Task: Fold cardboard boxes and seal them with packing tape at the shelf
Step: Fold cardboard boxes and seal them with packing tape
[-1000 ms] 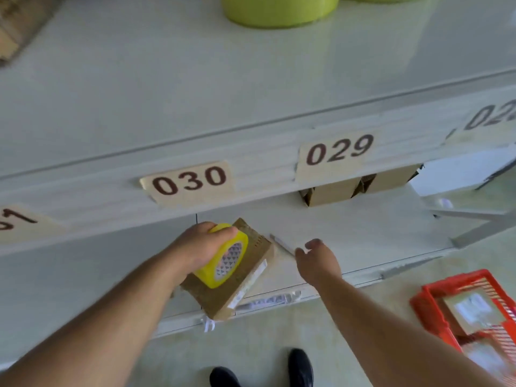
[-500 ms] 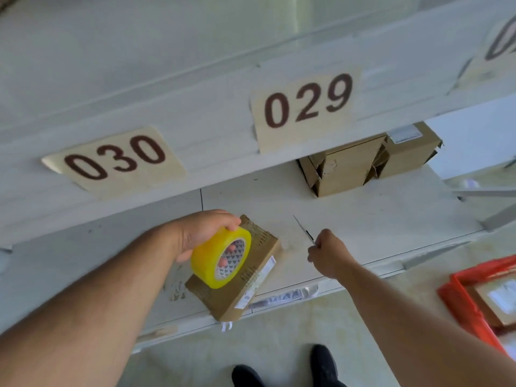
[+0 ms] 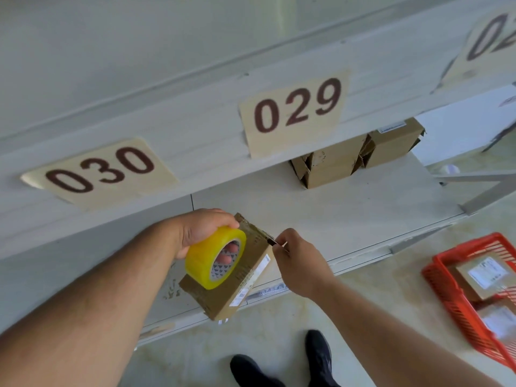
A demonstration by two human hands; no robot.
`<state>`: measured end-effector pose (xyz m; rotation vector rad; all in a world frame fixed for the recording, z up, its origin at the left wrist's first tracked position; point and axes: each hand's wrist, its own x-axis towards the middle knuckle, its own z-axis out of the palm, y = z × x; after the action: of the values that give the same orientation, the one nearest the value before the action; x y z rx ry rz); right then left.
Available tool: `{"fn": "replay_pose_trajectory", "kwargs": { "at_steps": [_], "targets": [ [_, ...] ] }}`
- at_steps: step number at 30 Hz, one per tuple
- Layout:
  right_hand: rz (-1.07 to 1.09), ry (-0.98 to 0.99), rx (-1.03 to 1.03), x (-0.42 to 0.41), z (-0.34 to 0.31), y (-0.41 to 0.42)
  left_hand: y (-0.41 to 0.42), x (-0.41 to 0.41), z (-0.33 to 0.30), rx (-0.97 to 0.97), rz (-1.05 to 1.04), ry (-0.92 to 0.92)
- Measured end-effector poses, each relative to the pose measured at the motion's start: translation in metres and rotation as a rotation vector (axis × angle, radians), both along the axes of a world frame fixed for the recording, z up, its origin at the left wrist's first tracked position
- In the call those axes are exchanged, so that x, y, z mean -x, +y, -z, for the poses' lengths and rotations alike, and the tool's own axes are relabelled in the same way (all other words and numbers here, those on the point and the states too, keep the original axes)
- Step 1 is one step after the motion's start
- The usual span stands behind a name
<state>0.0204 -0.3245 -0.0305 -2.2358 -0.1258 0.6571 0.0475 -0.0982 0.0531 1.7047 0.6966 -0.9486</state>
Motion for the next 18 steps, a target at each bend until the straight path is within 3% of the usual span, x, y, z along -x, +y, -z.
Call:
{"fn": "replay_pose_trajectory", "kwargs": {
  "at_steps": [18],
  "targets": [
    [-0.187,-0.211,0.296,0.005,-0.01,0.006,-0.002,-0.006,0.003,-0.014,0.128,0.056]
  ]
}}
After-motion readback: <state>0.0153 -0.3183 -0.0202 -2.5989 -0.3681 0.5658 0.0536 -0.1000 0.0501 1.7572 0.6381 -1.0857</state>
